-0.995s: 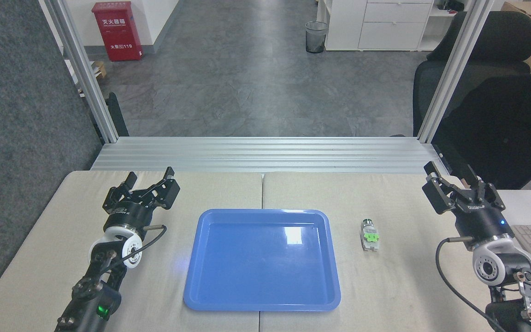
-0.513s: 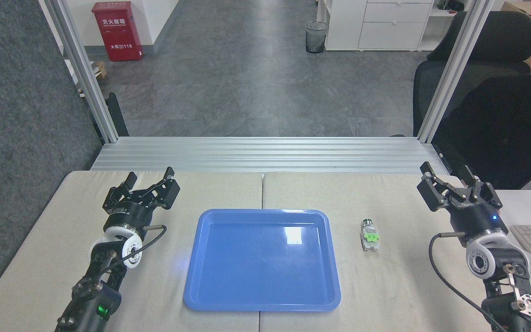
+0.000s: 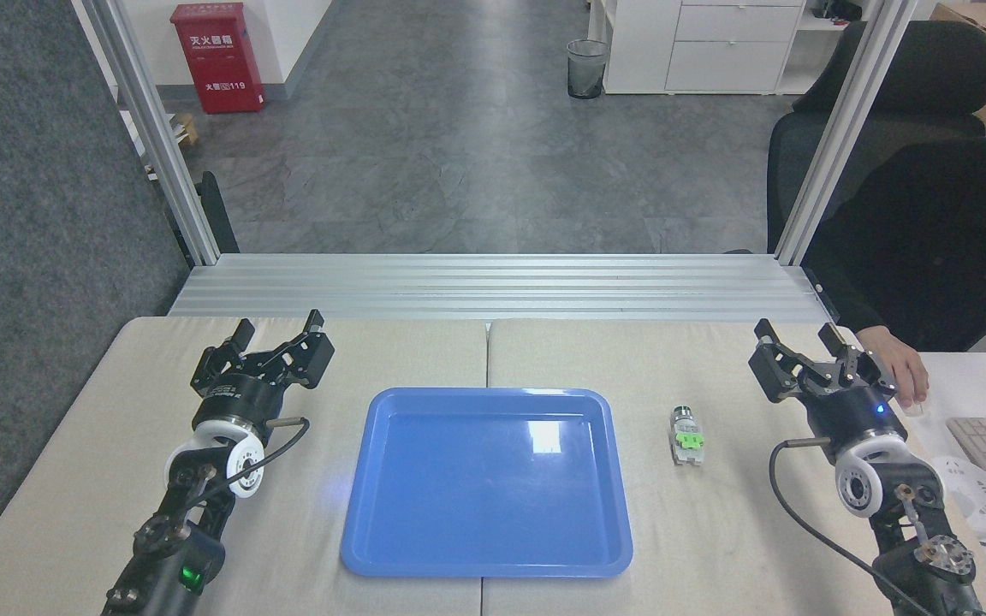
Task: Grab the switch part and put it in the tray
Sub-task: 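Move the right gripper inward toward the small white switch part, then lower the right gripper onto the switch part and close on it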
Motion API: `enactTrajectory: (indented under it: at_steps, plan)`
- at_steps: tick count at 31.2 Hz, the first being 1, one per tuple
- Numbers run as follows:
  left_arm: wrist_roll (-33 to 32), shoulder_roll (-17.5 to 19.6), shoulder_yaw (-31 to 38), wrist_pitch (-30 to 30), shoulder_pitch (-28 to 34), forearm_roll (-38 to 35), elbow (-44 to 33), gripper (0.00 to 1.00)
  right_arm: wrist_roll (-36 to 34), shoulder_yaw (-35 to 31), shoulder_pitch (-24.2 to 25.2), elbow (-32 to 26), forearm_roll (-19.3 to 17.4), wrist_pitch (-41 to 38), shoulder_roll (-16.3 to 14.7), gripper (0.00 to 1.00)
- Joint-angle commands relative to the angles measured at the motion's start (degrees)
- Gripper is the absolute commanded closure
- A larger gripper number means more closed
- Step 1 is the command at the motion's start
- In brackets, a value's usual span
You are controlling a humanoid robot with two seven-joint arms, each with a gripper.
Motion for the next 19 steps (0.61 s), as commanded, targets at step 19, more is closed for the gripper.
enactTrajectory:
  at_steps: [19]
  plan:
    - [0.0,0.0,0.0,0.0,0.0,0.0,0.0,0.0,-4.5,24.9,-1.2,22.2,0.7,10.9,6.2,0.15]
